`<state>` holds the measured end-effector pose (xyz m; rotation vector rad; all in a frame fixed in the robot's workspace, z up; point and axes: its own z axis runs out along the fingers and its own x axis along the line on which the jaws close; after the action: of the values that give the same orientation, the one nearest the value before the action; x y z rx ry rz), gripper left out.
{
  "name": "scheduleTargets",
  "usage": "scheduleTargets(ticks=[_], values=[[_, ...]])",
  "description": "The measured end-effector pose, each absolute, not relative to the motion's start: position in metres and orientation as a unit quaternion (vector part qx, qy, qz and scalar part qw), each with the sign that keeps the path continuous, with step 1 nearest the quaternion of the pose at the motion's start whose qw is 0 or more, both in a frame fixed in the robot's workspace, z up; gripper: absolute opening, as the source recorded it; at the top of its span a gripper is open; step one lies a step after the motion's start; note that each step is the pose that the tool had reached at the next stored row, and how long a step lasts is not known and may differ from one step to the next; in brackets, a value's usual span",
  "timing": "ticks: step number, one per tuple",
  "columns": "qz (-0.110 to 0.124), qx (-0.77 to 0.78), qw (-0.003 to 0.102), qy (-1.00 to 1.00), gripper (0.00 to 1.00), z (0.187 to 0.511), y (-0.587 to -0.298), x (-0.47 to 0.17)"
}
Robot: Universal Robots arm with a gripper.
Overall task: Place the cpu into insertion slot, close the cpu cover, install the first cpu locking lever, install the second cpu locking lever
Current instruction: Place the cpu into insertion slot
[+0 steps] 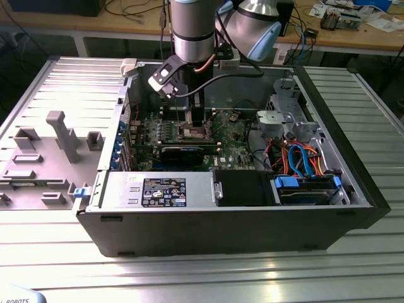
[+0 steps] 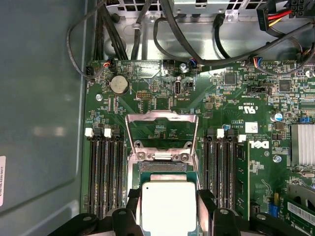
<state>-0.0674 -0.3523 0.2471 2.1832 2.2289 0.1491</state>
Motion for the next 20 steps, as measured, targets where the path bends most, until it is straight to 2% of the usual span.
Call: scheduleTargets(ticks=[6,20], values=[[0.051,0.699,0.012,0.713,0.54,0.237,-0.352,-0.067],[0.051,0.699,0.012,0.713,0.54,0.206,-0.347,-0.071]])
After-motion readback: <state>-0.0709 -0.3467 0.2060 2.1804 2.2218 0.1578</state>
